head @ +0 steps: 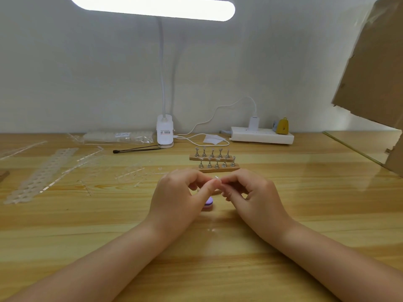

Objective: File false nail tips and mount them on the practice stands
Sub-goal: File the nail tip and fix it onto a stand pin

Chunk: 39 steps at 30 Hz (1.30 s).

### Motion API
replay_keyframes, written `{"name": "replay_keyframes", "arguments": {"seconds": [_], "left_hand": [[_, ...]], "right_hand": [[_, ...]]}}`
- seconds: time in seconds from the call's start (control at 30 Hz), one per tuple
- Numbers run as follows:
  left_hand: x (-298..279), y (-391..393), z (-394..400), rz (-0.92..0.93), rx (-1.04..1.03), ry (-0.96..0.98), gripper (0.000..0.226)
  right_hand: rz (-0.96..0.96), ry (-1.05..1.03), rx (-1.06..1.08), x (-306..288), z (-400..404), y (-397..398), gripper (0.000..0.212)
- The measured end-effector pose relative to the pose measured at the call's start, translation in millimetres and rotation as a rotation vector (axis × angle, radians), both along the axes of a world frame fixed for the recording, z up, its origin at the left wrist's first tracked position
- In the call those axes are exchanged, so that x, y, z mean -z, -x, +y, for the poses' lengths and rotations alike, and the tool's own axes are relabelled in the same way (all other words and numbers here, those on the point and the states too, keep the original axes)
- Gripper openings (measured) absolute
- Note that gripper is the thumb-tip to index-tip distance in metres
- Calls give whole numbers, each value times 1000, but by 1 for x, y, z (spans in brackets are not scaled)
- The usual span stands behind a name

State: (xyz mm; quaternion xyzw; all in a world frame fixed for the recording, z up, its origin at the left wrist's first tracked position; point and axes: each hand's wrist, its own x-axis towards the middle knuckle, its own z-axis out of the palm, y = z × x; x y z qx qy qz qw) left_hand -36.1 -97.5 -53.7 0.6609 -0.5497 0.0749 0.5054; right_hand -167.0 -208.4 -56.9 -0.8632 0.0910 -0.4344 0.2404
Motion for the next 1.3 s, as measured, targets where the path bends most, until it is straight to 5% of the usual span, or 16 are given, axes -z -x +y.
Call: {"name": "replay_keyframes", "arguments": {"seconds": [0.57,0.7,0.87,1.03,1.3], "left_hand": [[-2,2,2,-96,78,19,3],[-3,1,2,-47,73,26,17],[-2,-6,-1,-80,-189,-69,47],[7,-16,-7,-18,-315,-313,39],[11,-16,-10,-62,-323,-349,36]], "right_hand": [[81,250,-18,1,-4,6,8],[60,194,-11,1,-3,3,6],[53,-12,51,3,-8,-2,5],[145,-173,148,5,-18,-3,5],[286,-99,282,7,-26,-9,12]]}}
